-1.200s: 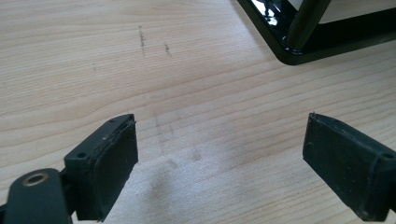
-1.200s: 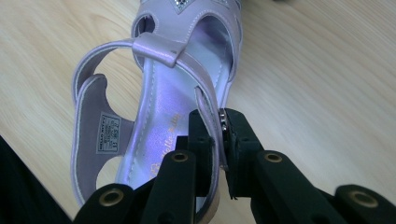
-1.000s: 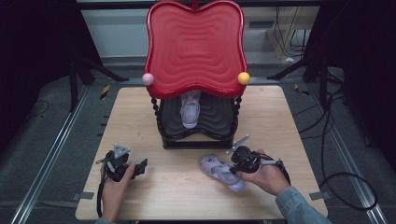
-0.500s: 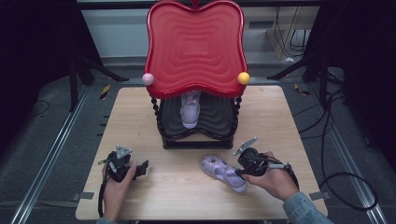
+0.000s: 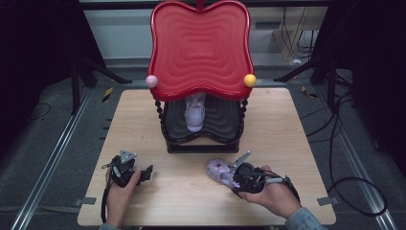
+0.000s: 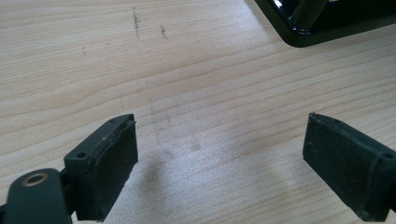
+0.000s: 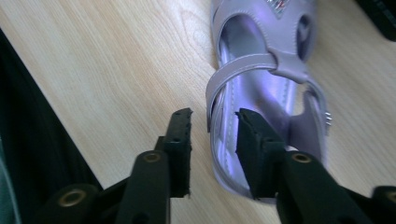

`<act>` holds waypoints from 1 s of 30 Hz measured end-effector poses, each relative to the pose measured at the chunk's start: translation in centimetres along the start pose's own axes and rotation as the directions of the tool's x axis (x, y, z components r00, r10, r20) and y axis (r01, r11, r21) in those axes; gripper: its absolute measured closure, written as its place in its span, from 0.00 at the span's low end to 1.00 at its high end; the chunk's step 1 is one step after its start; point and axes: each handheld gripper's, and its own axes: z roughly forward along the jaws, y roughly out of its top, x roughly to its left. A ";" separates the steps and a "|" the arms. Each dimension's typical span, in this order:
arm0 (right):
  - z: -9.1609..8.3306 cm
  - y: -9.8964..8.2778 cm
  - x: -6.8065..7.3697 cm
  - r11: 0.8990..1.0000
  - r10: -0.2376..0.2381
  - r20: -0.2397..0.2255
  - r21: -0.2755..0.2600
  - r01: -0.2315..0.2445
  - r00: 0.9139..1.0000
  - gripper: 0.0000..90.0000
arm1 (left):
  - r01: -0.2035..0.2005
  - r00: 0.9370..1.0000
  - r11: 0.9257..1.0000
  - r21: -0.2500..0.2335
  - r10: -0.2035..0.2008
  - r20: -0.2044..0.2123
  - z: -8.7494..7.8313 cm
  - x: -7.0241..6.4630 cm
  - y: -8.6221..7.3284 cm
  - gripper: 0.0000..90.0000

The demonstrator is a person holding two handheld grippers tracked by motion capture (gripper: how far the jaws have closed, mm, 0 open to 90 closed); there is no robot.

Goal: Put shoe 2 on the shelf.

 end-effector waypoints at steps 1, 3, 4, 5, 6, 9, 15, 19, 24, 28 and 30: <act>0.2 0.1 0.0 1.000 -0.002 -0.002 0.008 0.002 1.000 0.77 | 0.002 1.000 1.000 0.000 -0.002 -0.001 0.0 0.0 0.0 0.11; 0.9 0.4 0.1 1.000 -0.006 -0.007 0.029 0.006 1.000 0.80 | 0.002 1.000 1.000 0.001 -0.002 -0.001 0.0 0.0 0.0 0.11; 1.1 0.4 0.0 0.999 -0.008 -0.009 0.034 0.008 1.000 0.80 | 0.003 1.000 1.000 0.000 -0.003 -0.001 0.0 0.0 0.0 0.11; 1.5 0.6 0.0 0.999 -0.005 -0.006 0.046 0.006 1.000 0.81 | 0.003 1.000 1.000 0.000 -0.003 -0.001 0.0 0.0 0.0 0.11; 1.7 0.6 0.0 0.998 -0.005 -0.008 0.056 0.005 1.000 0.82 | 0.002 1.000 1.000 -0.001 -0.002 0.000 0.0 0.0 0.0 0.11; 2.3 0.8 0.1 0.996 -0.013 0.001 0.086 0.012 1.000 0.84 | 0.000 1.000 1.000 -0.002 0.000 0.001 -0.1 0.0 0.0 0.11; 2.9 0.9 0.0 0.993 -0.012 0.007 0.114 0.011 1.000 0.90 | 0.000 1.000 1.000 0.000 0.000 0.003 0.0 0.0 0.0 0.11; 2.8 0.7 -0.3 0.995 -0.009 0.003 0.102 0.009 1.000 0.95 | 0.001 1.000 1.000 -0.002 -0.001 0.003 0.0 0.0 0.0 0.11; 2.1 0.1 -0.7 1.000 0.016 -0.009 0.013 -0.016 1.000 0.96 | 0.000 1.000 1.000 -0.001 0.000 0.003 0.0 0.0 0.0 0.11; 1.5 -0.5 -1.5 0.995 0.055 -0.060 -0.081 -0.060 0.997 0.96 | 0.001 1.000 1.000 -0.001 -0.001 0.002 0.0 0.0 0.0 0.11; 1.3 -0.8 -1.9 0.988 0.086 -0.105 -0.122 -0.099 0.991 0.96 | 0.004 1.000 1.000 -0.003 -0.004 0.002 -0.1 0.0 0.0 0.11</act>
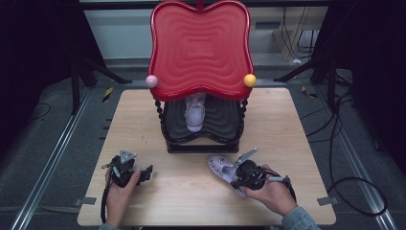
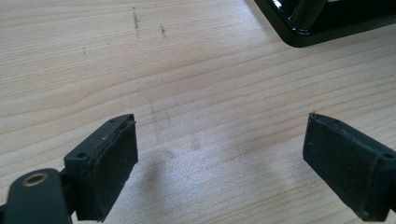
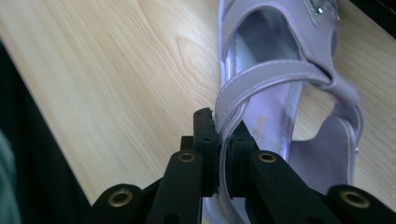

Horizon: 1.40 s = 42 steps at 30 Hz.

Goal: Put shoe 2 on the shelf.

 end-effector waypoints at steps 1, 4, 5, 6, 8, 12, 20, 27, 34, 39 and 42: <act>-0.1 -0.1 -0.2 1.000 0.013 -0.022 -0.022 -0.013 1.000 0.96 | 0.001 1.000 1.000 -0.001 -0.001 -0.001 0.0 0.0 0.0 0.11; -0.6 -0.3 -0.7 0.995 0.033 -0.070 -0.089 -0.039 0.997 0.96 | 0.001 1.000 1.000 0.003 -0.001 -0.001 0.0 0.1 0.0 0.11; -0.7 -0.3 -0.7 0.994 0.038 -0.080 -0.103 -0.046 0.996 0.96 | 0.000 1.000 1.000 0.004 0.000 -0.001 0.0 0.1 0.0 0.11; -0.9 -0.3 -0.8 0.992 0.044 -0.086 -0.116 -0.054 0.995 0.96 | 0.000 1.000 1.000 0.004 0.000 -0.001 0.0 0.1 -0.1 0.11; -1.4 -0.2 -0.7 0.987 0.050 -0.101 -0.144 -0.065 0.994 0.96 | 0.001 1.000 1.000 0.003 -0.001 -0.002 0.0 0.0 -0.1 0.11; -2.2 0.1 -0.3 0.982 0.041 -0.110 -0.179 -0.060 0.993 0.96 | 0.000 1.000 1.000 0.002 0.000 -0.003 0.0 0.0 -0.1 0.11; -4.2 1.0 0.7 0.966 0.013 -0.123 -0.254 -0.044 0.992 0.96 | 0.001 1.000 1.000 0.005 -0.001 -0.002 0.0 0.1 -0.1 0.11; -5.4 2.4 1.4 0.941 0.007 -0.112 -0.336 -0.044 0.994 0.96 | 0.002 1.000 1.000 0.005 -0.002 -0.004 0.0 0.2 -0.2 0.11; -5.9 3.8 1.5 0.912 0.019 -0.089 -0.406 -0.054 0.996 0.96 | 0.005 1.000 1.000 0.004 -0.005 -0.004 0.0 0.3 -0.2 0.11; -6.2 4.7 1.4 0.890 0.046 -0.073 -0.449 -0.074 0.996 0.96 | 0.009 1.000 1.000 0.002 -0.009 -0.005 0.0 0.3 -0.2 0.11; -6.4 5.2 1.4 0.878 0.058 -0.063 -0.471 -0.081 0.996 0.96 | 0.011 1.000 1.000 0.001 -0.011 -0.005 -0.1 0.5 -0.2 0.11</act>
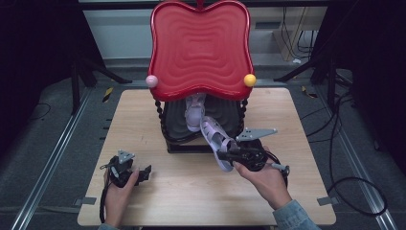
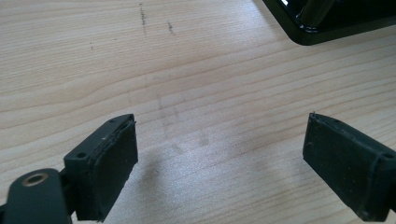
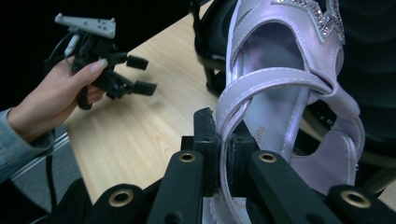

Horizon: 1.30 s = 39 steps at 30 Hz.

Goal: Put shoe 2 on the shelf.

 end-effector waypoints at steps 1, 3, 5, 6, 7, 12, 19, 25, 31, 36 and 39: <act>0.0 0.2 0.0 1.000 -0.001 0.008 -0.010 0.001 1.000 0.96 | 0.001 1.000 1.000 0.000 -0.001 0.000 0.0 0.0 0.0 0.11; 0.0 0.4 0.0 1.000 0.006 0.014 -0.025 -0.006 1.000 0.96 | 0.002 1.000 1.000 -0.001 -0.002 0.000 0.0 0.0 0.0 0.11; 0.1 0.7 0.0 0.999 0.014 0.024 -0.040 -0.013 1.000 0.96 | 0.000 1.000 1.000 0.000 0.000 0.000 0.0 0.0 0.0 0.11; 0.2 0.8 -0.1 0.999 0.020 0.029 -0.049 -0.018 0.999 0.96 | 0.000 1.000 1.000 0.000 0.000 0.001 0.0 0.0 0.0 0.11; 0.2 0.9 -0.1 0.998 0.021 0.034 -0.056 -0.019 0.999 0.96 | 0.000 1.000 1.000 0.001 0.000 0.001 0.0 0.0 0.0 0.11; 0.6 1.6 -0.1 0.995 0.041 0.077 -0.096 -0.033 0.996 0.96 | -0.001 1.000 1.000 0.001 0.001 0.002 0.0 0.0 0.0 0.11; 1.5 2.2 -0.2 0.989 0.073 0.153 -0.141 -0.052 0.986 0.96 | 0.001 1.000 1.000 0.000 -0.001 0.003 -0.1 -0.1 0.0 0.11; 2.9 2.9 -0.3 0.980 0.103 0.235 -0.193 -0.058 0.967 0.96 | 0.001 1.000 1.000 0.000 -0.001 0.006 0.0 -0.1 0.0 0.11; 4.4 3.5 -0.7 0.970 0.131 0.306 -0.234 -0.059 0.943 0.96 | 0.002 1.000 1.000 0.002 -0.002 0.007 0.0 -0.1 0.0 0.11; 5.4 3.8 -0.7 0.961 0.146 0.349 -0.273 -0.048 0.926 0.96 | 0.004 1.000 1.000 0.001 -0.004 0.009 0.0 -0.1 0.0 0.11; 6.0 4.0 -0.8 0.955 0.157 0.373 -0.295 -0.043 0.914 0.96 | 0.003 1.000 1.000 0.000 -0.003 0.011 0.0 -0.2 0.0 0.11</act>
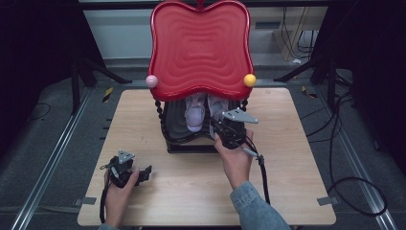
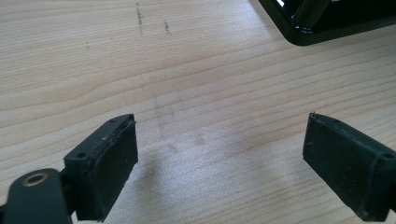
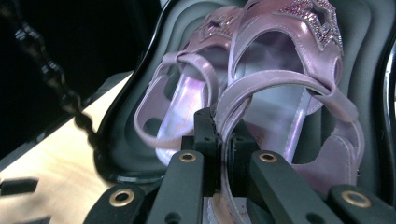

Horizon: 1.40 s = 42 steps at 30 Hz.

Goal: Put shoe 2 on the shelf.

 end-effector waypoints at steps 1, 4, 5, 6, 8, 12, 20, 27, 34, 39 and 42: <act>0.3 0.0 0.1 1.000 0.008 0.008 -0.012 -0.007 1.000 0.96 | 0.001 1.000 1.000 0.000 -0.001 0.001 0.0 0.0 0.0 0.11; 1.0 -0.1 0.2 1.000 0.006 0.034 -0.029 -0.005 0.999 0.96 | 0.004 1.000 1.000 -0.002 -0.004 0.001 0.0 0.0 0.0 0.11; 1.2 -0.2 0.2 0.999 0.008 0.043 -0.037 -0.007 0.999 0.96 | 0.004 1.000 1.000 -0.002 -0.004 0.002 0.0 -0.1 0.0 0.11; 1.4 -0.2 0.2 0.999 0.009 0.047 -0.039 -0.007 0.999 0.96 | 0.003 1.000 1.000 -0.003 -0.003 0.004 0.0 -0.1 0.0 0.11; 1.8 -0.1 0.3 0.999 0.009 0.058 -0.041 -0.007 0.998 0.96 | 0.001 1.000 1.000 -0.001 -0.001 0.006 0.0 -0.2 0.0 0.11; 2.6 -0.1 0.3 0.999 -0.004 0.084 -0.041 0.007 0.996 0.96 | -0.001 1.000 1.000 -0.002 0.001 0.007 0.0 -0.3 0.1 0.11; 3.7 -0.3 0.4 0.998 -0.038 0.123 -0.037 0.043 0.992 0.96 | 0.001 1.000 1.000 -0.002 -0.001 0.007 0.0 -0.2 0.1 0.11; 4.2 -0.5 0.3 0.998 -0.039 0.138 -0.037 0.044 0.990 0.96 | -0.002 1.000 1.000 -0.003 0.002 0.009 0.0 -0.3 0.1 0.11; 4.9 -0.9 0.2 0.998 -0.044 0.158 -0.041 0.051 0.986 0.96 | -0.001 1.000 1.000 -0.004 0.001 0.009 0.0 -0.2 0.1 0.11; 5.3 -1.1 0.5 0.998 -0.035 0.163 -0.048 0.043 0.986 0.96 | -0.003 1.000 1.000 -0.002 0.003 0.013 0.0 -0.3 0.1 0.11; 5.6 -1.4 0.7 0.998 -0.034 0.169 -0.054 0.043 0.985 0.96 | -0.003 1.000 1.000 0.001 0.003 0.014 0.1 -0.3 0.1 0.11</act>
